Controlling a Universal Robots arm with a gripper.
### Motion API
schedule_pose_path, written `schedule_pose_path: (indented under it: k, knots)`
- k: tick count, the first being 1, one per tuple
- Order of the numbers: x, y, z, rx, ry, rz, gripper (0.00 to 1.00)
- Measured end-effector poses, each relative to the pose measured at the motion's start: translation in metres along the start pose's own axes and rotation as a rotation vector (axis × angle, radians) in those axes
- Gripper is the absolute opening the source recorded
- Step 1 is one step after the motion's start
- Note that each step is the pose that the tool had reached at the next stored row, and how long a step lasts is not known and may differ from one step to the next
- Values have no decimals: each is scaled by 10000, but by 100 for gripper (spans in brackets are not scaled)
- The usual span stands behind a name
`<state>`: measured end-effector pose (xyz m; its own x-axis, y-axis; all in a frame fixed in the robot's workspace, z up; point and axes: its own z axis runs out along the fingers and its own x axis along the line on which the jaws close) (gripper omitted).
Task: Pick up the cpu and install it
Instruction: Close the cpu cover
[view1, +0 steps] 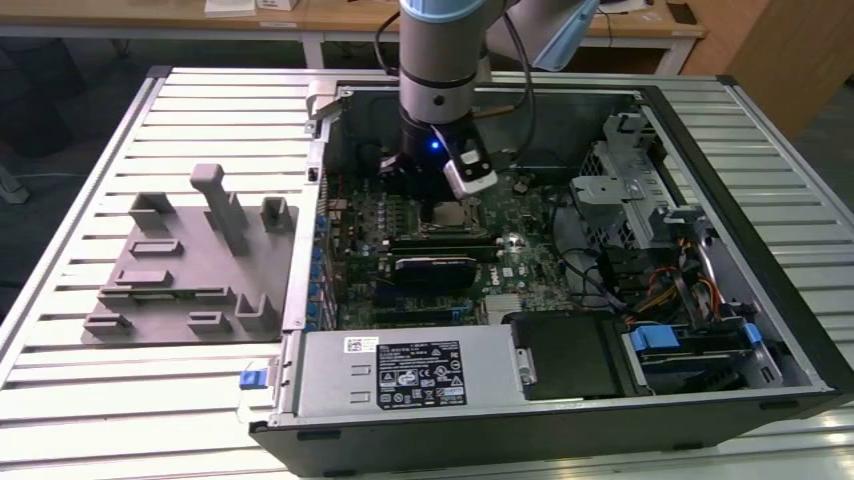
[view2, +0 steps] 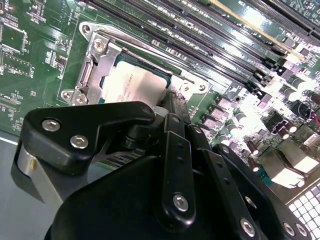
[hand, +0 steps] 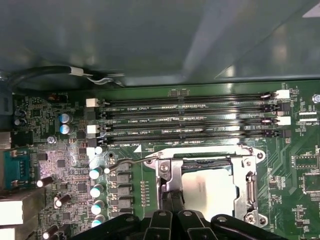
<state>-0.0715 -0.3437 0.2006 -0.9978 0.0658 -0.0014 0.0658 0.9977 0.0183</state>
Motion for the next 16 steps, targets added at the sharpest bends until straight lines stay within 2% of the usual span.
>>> schedule_pose_path:
  k: [7,11,16]
  knots:
    - [-49,3,0,1,0,0,11]
    - [-51,4,-2,2,1,1,11]
    - [-51,5,-61,0,-1,0,11]
